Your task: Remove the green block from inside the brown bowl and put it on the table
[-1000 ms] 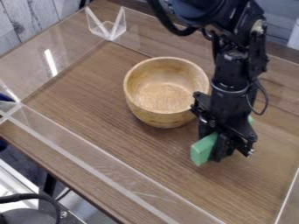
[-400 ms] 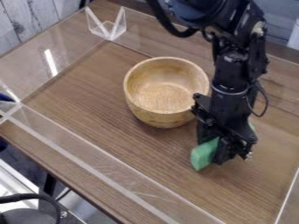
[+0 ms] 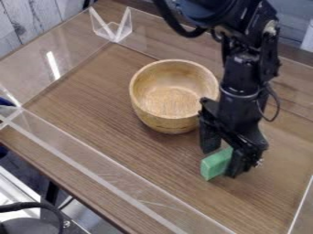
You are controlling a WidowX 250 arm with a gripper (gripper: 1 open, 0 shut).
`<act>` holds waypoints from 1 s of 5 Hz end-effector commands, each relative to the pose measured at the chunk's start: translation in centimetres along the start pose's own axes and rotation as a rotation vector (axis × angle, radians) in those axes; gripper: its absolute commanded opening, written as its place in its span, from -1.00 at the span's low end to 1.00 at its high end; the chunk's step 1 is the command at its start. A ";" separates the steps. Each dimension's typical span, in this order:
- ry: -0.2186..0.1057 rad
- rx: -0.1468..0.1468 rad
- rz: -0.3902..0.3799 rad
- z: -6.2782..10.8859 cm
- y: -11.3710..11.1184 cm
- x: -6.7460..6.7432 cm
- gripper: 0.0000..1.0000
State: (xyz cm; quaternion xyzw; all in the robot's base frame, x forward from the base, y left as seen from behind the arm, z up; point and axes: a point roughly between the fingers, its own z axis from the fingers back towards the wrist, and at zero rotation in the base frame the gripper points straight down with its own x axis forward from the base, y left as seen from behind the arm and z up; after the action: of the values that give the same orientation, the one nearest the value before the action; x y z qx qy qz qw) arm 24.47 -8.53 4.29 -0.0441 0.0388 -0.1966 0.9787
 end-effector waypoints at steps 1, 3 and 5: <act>-0.082 0.017 -0.006 2.8 0.0 0.9 1.00; -0.152 0.051 0.012 6.6 0.2 0.5 1.00; -0.219 0.088 0.048 10.2 1.0 0.2 1.00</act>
State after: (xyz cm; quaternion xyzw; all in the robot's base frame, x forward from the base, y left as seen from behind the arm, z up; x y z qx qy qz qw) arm 25.18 -7.01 12.54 -0.0223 -0.0430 -0.1700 0.9843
